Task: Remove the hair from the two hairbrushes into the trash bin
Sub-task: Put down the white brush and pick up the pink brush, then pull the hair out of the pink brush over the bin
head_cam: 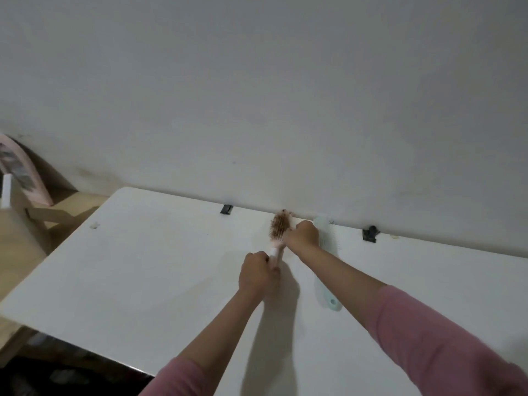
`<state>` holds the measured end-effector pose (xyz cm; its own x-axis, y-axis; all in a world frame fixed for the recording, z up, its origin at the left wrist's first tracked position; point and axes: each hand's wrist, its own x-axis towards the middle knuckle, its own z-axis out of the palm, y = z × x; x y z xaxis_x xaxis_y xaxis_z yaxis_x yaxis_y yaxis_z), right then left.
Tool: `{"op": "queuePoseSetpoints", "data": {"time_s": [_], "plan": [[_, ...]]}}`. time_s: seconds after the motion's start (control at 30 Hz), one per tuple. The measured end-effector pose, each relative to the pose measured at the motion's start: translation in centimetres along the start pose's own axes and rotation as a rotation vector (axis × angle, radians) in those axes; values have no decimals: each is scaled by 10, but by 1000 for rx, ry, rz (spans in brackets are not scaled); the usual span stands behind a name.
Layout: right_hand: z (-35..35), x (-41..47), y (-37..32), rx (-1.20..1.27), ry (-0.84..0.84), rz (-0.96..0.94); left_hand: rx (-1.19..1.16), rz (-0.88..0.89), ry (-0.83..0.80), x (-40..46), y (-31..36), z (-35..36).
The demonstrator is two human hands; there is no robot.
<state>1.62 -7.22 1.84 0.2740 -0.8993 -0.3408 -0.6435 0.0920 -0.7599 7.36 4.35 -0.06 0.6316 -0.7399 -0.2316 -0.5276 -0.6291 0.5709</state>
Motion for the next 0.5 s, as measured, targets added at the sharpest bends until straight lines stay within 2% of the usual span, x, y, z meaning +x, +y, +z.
{"op": "queuePoseSetpoints", "data": {"time_s": [0.13, 0.4, 0.5], "plan": [[4, -1, -2, 78, -15, 39, -42, -19, -57, -5, 3, -4], [24, -37, -22, 268, -71, 8, -443, -166, -47, -39, -25, -28], [48, -61, -35, 360, -160, -5, -587, -199, 10, -66, -47, -50]]}}
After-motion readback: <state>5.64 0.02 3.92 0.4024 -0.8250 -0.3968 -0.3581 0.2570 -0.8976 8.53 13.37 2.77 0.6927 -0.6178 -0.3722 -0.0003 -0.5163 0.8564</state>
